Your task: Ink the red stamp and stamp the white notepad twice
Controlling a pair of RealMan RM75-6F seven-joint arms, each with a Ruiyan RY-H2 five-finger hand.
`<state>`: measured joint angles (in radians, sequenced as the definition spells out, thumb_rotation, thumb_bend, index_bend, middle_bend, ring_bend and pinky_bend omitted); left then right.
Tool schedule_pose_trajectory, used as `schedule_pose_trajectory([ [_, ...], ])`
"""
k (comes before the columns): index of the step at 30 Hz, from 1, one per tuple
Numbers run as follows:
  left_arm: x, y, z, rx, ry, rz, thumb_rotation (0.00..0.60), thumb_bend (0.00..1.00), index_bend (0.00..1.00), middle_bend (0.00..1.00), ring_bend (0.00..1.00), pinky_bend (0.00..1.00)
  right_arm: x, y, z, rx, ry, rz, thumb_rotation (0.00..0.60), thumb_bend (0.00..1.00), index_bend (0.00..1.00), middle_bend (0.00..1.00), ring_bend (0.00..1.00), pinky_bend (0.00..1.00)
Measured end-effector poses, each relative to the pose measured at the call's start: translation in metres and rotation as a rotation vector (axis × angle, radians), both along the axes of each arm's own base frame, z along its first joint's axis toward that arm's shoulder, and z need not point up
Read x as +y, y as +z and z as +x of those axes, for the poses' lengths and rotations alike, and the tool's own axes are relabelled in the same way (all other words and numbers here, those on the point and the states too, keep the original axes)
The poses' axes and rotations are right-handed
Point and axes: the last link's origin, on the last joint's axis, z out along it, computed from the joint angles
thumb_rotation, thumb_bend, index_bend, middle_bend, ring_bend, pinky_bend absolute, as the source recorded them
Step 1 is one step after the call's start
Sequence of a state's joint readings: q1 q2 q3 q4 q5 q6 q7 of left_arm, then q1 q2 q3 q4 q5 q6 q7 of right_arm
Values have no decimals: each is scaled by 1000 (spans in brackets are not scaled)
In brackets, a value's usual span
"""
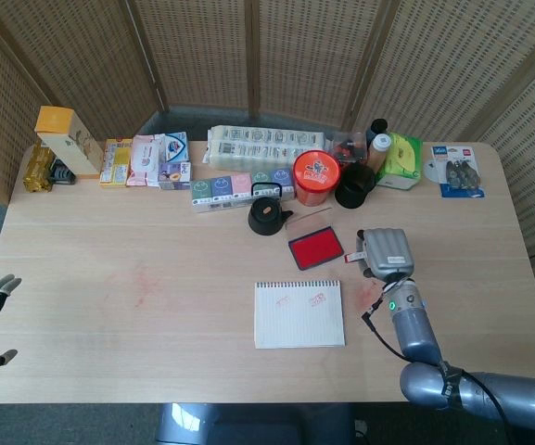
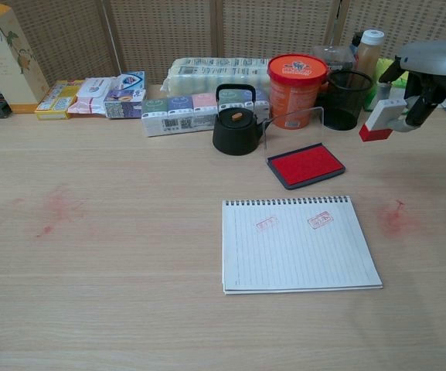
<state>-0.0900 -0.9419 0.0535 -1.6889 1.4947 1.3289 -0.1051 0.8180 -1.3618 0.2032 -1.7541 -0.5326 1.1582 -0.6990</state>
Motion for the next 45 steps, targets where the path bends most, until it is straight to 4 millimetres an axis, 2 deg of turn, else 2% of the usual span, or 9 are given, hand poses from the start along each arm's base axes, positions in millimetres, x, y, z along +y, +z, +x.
schedule_pose_trajectory([
  [7, 0, 1, -1, 2, 5, 3, 600, 0, 0, 0, 0, 9, -10, -7, -24, -29, -69, -4, 600, 544, 793, 1000, 1000, 1000],
  [14, 2, -2, -3, 9, 18, -5, 600, 0, 0, 0, 0, 9, -14, -25, -52, -45, -126, 25, 600, 544, 793, 1000, 1000, 1000],
  [20, 3, -4, -4, 14, 25, -10, 600, 0, 0, 0, 0, 9, -14, -39, -67, -80, -150, 47, 600, 543, 793, 1000, 1000, 1000],
  [25, 3, -5, -4, 15, 26, -10, 600, 0, 0, 0, 0, 9, -13, -46, -74, -100, -155, 59, 600, 528, 785, 1000, 1000, 1000],
  [31, 3, -5, -5, 16, 27, -11, 600, 0, 0, 0, 0, 9, -12, -50, -80, -128, -152, 74, 600, 503, 682, 1000, 1000, 1000],
  [45, 2, -5, -4, 15, 25, -11, 600, 0, 0, 0, 0, 9, -9, -50, -87, -121, -141, 92, 600, 478, 573, 1000, 1000, 1000],
])
